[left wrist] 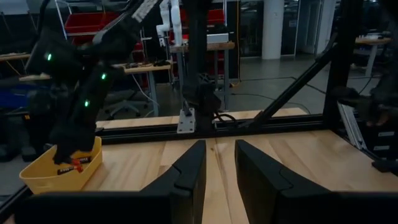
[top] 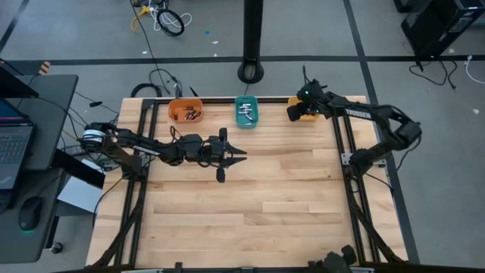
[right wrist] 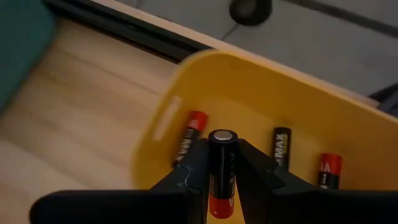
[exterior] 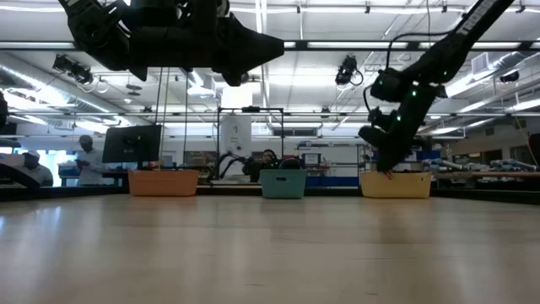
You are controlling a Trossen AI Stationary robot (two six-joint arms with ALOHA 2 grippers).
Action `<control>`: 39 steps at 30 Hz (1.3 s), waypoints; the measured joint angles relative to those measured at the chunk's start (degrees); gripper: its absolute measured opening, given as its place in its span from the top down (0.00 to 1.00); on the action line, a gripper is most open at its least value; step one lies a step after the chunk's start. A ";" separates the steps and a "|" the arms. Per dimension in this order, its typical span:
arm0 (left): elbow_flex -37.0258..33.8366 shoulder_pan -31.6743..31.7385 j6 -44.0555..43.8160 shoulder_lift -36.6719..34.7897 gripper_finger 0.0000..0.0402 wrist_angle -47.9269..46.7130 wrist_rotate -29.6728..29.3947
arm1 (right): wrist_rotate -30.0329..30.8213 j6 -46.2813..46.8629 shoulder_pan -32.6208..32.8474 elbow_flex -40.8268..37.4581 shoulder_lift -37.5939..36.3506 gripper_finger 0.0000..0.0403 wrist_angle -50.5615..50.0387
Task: Sort batteries
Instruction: Put the red-black battery in the yellow bin, then return to Home Position
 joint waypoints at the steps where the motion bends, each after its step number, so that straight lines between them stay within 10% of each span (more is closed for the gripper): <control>1: 0.00 0.00 0.42 0.00 0.78 0.02 0.00 | -0.02 -0.02 -0.64 0.00 1.08 0.84 0.33; 18: -0.02 0.00 1.26 -0.02 0.78 -0.20 -0.50 | -0.07 -0.61 -5.57 4.07 12.71 0.80 0.17; 30: -0.02 0.70 1.24 -0.07 0.80 -1.97 -0.32 | -0.13 -3.70 -5.20 4.00 4.95 0.70 -2.15; 39: -0.02 6.31 0.26 -0.07 0.98 -2.62 12.53 | -7.09 -16.26 4.62 0.78 -6.28 0.97 5.85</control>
